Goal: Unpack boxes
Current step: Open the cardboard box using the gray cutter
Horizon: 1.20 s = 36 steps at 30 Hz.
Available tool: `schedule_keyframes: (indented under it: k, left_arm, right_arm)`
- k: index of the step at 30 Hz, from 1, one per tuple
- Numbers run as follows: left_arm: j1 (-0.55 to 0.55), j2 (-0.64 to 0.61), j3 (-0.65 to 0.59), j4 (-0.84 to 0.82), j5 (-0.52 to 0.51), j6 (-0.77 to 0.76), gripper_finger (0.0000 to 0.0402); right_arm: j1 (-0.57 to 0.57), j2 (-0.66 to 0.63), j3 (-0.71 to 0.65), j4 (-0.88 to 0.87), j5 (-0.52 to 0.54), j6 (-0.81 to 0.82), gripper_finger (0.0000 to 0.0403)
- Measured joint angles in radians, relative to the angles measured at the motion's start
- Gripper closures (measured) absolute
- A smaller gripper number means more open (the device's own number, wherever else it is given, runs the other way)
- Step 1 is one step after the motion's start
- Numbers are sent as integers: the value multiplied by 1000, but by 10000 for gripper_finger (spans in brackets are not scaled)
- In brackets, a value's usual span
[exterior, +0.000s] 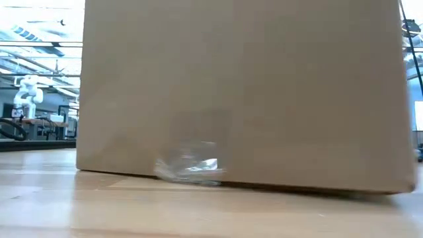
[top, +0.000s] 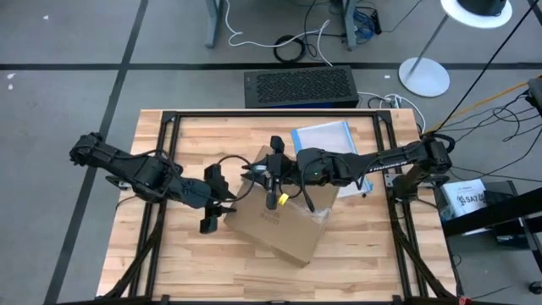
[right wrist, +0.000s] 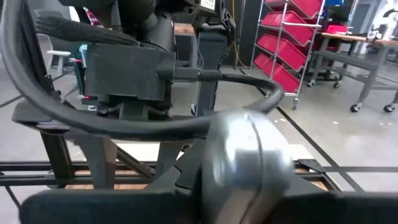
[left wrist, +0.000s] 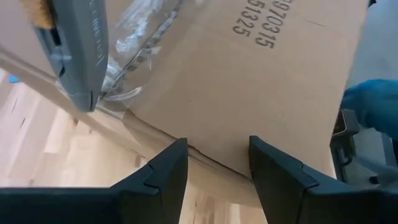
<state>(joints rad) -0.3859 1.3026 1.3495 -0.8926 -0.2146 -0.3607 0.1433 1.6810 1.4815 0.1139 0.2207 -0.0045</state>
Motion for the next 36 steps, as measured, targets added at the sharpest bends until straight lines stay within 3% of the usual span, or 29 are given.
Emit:
schedule_keyframes:
  k: [14, 31, 36]
  left_arm:
    - [0, 18, 0, 98, 18, 22, 231]
    - [-3, -30, -2, 141, -8, 158, 231]
    - [0, -30, -1, 190, -18, 217, 231]
  right_arm:
    - [-3, 8, 1, 8, -68, 18, 334]
    - [60, -2, -4, 55, 114, -132, 334]
    - [62, -18, -4, 129, 122, -154, 334]
